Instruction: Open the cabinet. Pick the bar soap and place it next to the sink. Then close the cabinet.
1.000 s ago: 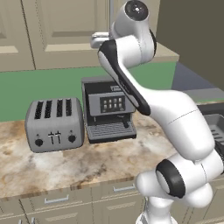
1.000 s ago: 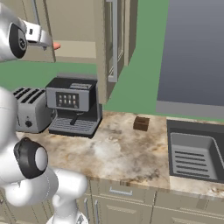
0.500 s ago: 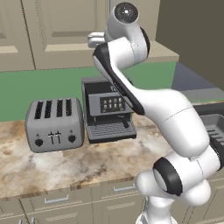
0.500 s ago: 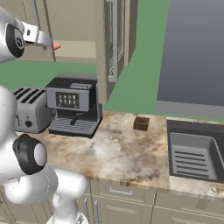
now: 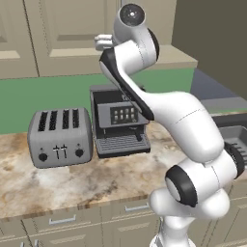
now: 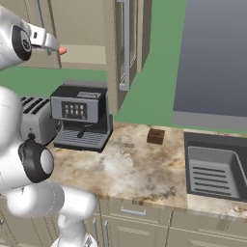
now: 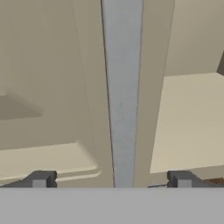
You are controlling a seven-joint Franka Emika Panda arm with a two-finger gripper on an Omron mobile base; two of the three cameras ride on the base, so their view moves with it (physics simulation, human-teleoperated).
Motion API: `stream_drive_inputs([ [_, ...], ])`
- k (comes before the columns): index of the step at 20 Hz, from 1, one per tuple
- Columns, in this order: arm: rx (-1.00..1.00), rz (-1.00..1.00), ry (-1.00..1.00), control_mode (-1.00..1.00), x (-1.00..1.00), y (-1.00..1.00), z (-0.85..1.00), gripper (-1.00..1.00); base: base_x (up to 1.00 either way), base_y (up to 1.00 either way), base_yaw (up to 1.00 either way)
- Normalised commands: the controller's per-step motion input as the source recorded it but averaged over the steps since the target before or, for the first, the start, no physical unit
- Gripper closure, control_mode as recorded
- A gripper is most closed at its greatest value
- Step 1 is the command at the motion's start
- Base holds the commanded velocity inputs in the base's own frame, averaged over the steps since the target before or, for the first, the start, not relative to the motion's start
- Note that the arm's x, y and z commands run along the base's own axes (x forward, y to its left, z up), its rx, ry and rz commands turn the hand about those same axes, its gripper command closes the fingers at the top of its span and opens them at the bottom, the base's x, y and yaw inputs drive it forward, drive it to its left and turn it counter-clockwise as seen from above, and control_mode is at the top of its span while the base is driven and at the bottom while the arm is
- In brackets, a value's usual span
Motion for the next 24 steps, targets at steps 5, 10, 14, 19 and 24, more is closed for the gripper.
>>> stream_drive_inputs([
  [5,0.0,0.0,0.0,-1.0,0.42,0.0,-0.06,-1.0,0.0,0.0,0.0],
  [10,0.0,0.0,-0.01,-1.0,0.36,0.0,-0.14,-1.0,0.0,0.0,0.0],
  [14,0.0,0.0,0.0,-1.0,0.04,0.0,0.0,1.0,0.0,0.0,0.0],
  [19,0.0,0.0,0.0,-1.0,0.0,0.0,0.0,1.0,0.0,0.0,0.0],
  [24,0.0,0.0,0.0,-1.0,0.0,0.0,0.0,1.0,0.0,0.0,0.0],
])
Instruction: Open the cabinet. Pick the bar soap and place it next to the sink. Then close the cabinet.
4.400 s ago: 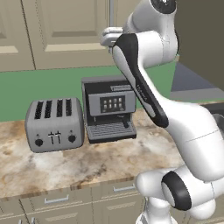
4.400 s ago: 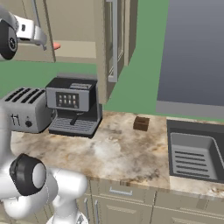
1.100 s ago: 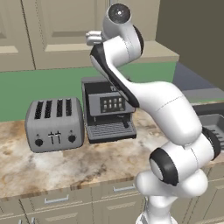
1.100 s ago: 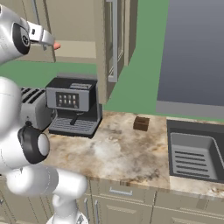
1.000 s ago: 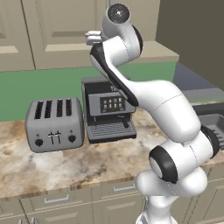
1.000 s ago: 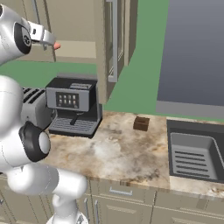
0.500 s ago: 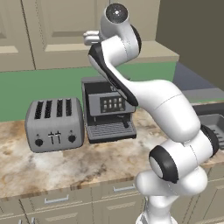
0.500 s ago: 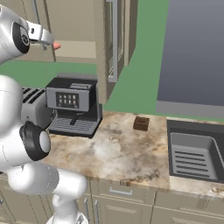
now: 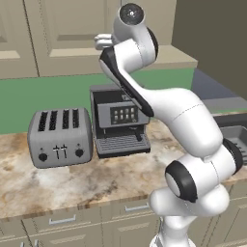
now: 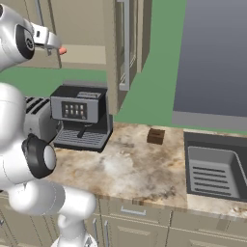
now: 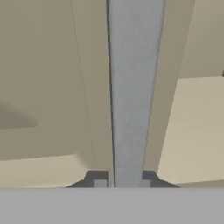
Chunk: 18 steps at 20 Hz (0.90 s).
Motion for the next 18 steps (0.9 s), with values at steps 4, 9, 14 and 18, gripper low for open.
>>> stream_drive_inputs([
  [4,0.0,0.0,0.0,-1.0,-0.22,0.03,0.0,1.0,0.0,0.0,0.0],
  [9,0.0,0.0,-0.03,-1.0,-0.38,0.22,0.0,1.0,0.0,0.0,0.0],
  [14,0.0,0.0,-0.07,-1.0,-0.55,0.36,0.0,1.0,0.0,0.0,0.0],
  [18,0.0,0.0,-0.05,-1.0,-0.62,0.36,0.0,1.0,0.0,0.0,0.0],
])
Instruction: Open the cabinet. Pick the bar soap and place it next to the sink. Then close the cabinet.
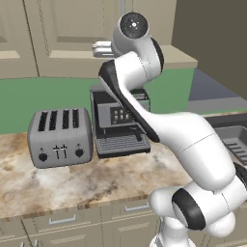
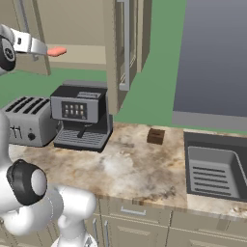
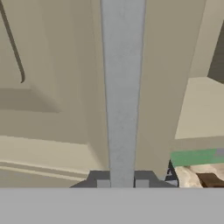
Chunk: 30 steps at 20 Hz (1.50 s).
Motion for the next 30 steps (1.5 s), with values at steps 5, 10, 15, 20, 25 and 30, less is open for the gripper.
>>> stream_drive_inputs([
  [5,0.0,0.0,-0.08,-1.0,-0.71,0.35,0.0,1.0,0.0,0.0,0.0],
  [10,0.0,0.0,-0.08,-1.0,-0.87,0.26,0.0,1.0,0.0,0.0,0.0],
  [15,0.0,0.0,-0.05,-1.0,-0.92,0.21,0.0,1.0,0.0,0.0,0.0],
  [20,0.0,0.0,0.0,-1.0,-0.56,0.15,0.01,1.0,0.0,0.0,0.0],
  [25,0.0,0.0,0.0,-1.0,-0.25,0.0,0.04,1.0,0.0,0.0,0.0],
  [30,0.0,-0.01,0.0,-1.0,-0.2,0.01,0.05,-1.0,0.0,0.0,0.0],
])
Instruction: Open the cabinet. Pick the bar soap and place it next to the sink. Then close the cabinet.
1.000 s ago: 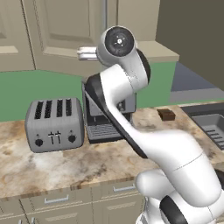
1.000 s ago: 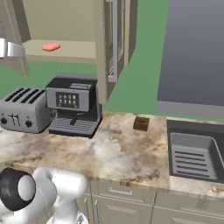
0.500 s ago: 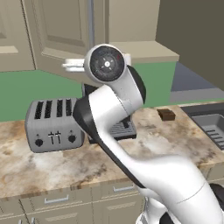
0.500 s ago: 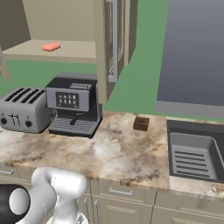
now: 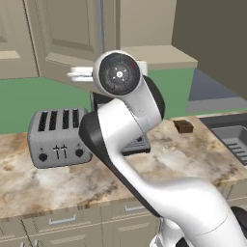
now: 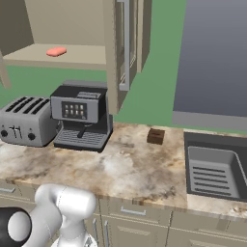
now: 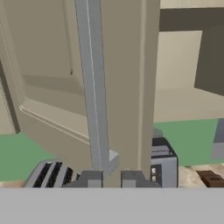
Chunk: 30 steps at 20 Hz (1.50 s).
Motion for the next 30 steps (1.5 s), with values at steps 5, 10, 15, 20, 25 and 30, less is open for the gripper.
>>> stream_drive_inputs([
  [5,0.0,-0.01,0.0,-1.0,-0.24,-0.13,0.0,-1.0,0.0,0.0,0.0],
  [10,0.02,-0.07,0.0,-1.0,-0.03,-0.86,0.0,-1.0,0.0,0.0,0.0],
  [15,0.06,-0.1,0.0,-1.0,0.0,-1.0,0.0,-1.0,0.0,0.0,0.0],
  [20,0.12,-0.09,0.0,-1.0,0.0,-1.0,0.0,-1.0,0.0,0.0,0.0],
  [25,0.27,-0.06,0.0,-1.0,0.03,-0.8,0.0,-1.0,0.0,0.0,0.0],
  [30,0.4,-0.01,0.0,-1.0,0.48,-0.31,0.0,-1.0,0.0,0.0,0.0],
])
